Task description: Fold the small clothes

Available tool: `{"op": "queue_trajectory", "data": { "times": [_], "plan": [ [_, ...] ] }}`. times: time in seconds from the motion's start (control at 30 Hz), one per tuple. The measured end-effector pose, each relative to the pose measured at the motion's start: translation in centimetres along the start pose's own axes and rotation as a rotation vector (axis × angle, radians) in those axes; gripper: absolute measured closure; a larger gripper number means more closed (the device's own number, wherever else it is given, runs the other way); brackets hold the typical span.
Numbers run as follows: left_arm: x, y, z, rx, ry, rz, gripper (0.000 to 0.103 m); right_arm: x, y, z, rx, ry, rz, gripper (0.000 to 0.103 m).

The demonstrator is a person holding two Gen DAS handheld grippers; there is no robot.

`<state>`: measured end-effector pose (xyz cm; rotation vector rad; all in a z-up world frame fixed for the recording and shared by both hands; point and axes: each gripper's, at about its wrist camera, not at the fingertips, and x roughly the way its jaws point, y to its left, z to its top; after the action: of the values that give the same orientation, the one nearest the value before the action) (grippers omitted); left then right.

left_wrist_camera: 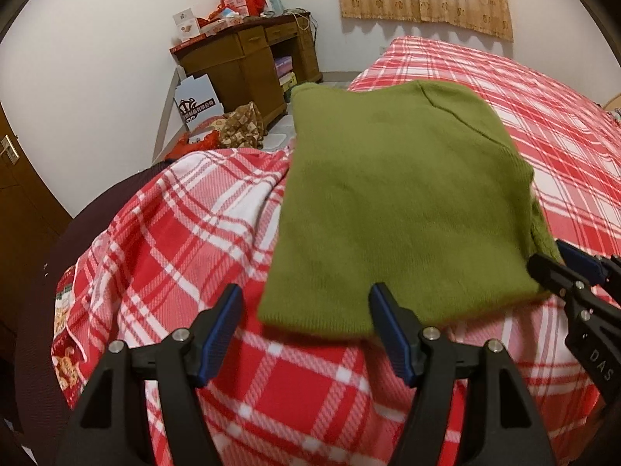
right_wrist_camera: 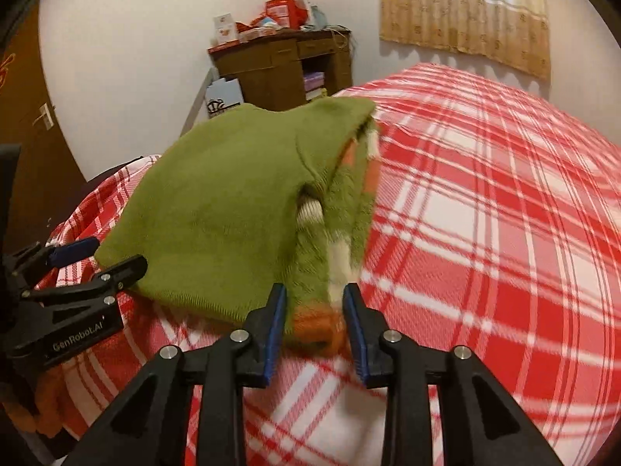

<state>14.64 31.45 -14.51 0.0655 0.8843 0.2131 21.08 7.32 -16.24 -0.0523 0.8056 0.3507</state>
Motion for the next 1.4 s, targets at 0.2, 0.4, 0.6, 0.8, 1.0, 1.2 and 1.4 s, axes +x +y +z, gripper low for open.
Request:
{"op": "queue_trajectory", "data": {
  "times": [0.2, 0.4, 0.6, 0.8, 1.0, 1.2, 1.4],
  "plan": [
    [-0.5, -1.0, -1.8, 0.035, 0.054, -0.001, 0.033, -1.1, 0.1, -2.1, 0.061, 0.061, -0.016, 0.065],
    [-1.6, -2.0, -3.6, 0.091, 0.073, 0.027, 0.033, -3.1, 1.1, -3.7, 0.054, 0.113, -0.122, 0.039],
    [-3.6, -2.1, -2.9, 0.081, 0.064, 0.034, 0.033, -5.0, 2.2, -4.2, 0.036, 0.142, -0.105, 0.038],
    [-9.0, -0.9, -1.2, 0.057, -0.072, 0.070, 0.010, -8.5, 2.8, -2.4, 0.055, 0.095, -0.096, 0.038],
    [-13.9, 1.1, 0.5, 0.042, -0.219, 0.090, 0.000, -12.5, 4.2, -0.6, 0.074, 0.022, -0.048, 0.037],
    [-17.9, 3.5, 1.5, -0.003, -0.331, 0.084, 0.000, -17.7, 5.5, 2.1, 0.063, -0.118, -0.057, 0.037],
    [-22.2, 6.3, 2.0, -0.048, -0.446, 0.080, 0.000, -24.2, 7.9, 4.5, 0.017, -0.327, -0.064, 0.026]
  ]
}}
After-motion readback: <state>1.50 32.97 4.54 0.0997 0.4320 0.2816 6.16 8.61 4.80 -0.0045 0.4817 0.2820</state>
